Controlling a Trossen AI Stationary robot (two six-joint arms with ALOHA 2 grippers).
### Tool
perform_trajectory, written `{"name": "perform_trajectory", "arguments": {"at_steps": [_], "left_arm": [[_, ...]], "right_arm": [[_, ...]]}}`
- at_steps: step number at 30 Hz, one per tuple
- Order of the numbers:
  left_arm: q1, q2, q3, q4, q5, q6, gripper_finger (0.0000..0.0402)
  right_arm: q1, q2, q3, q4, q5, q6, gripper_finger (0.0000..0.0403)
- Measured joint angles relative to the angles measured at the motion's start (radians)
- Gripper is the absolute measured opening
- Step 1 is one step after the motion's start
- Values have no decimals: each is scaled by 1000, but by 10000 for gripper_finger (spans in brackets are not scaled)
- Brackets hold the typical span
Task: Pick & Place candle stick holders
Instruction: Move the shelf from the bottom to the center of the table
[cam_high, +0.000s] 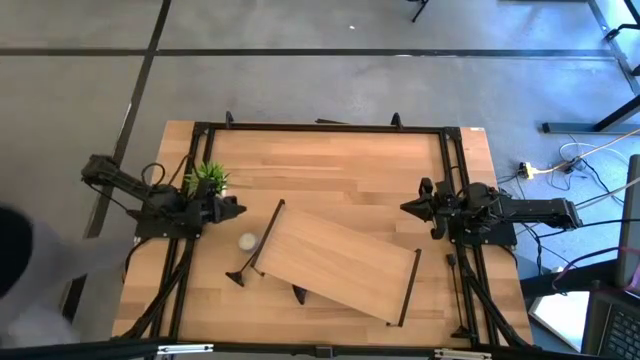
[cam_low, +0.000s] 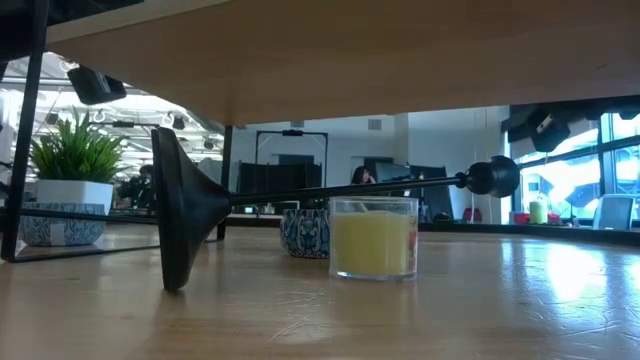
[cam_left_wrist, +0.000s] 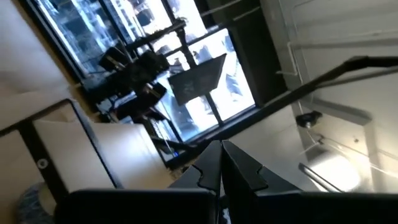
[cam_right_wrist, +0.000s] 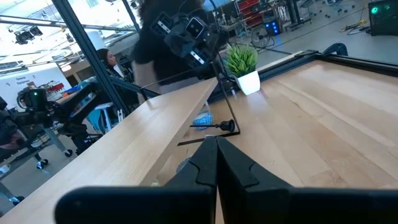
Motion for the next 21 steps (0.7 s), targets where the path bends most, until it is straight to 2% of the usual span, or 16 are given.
{"name": "perform_trajectory", "arguments": {"at_steps": [6, 11, 17, 21], "left_arm": [[1, 43, 0, 117, -18, 1, 6], [1, 48, 0, 140, -48, 0, 6], [1, 49, 0, 139, -119, 10, 6], [1, 49, 0, 135, -131, 29, 6]], "right_arm": [[0, 0, 0, 0, 0, 0, 1], [0, 0, 0, 5, 5, 1, 1], [0, 0, 0, 165, 106, 157, 1], [0, 0, 0, 301, 148, 227, 1]]}}
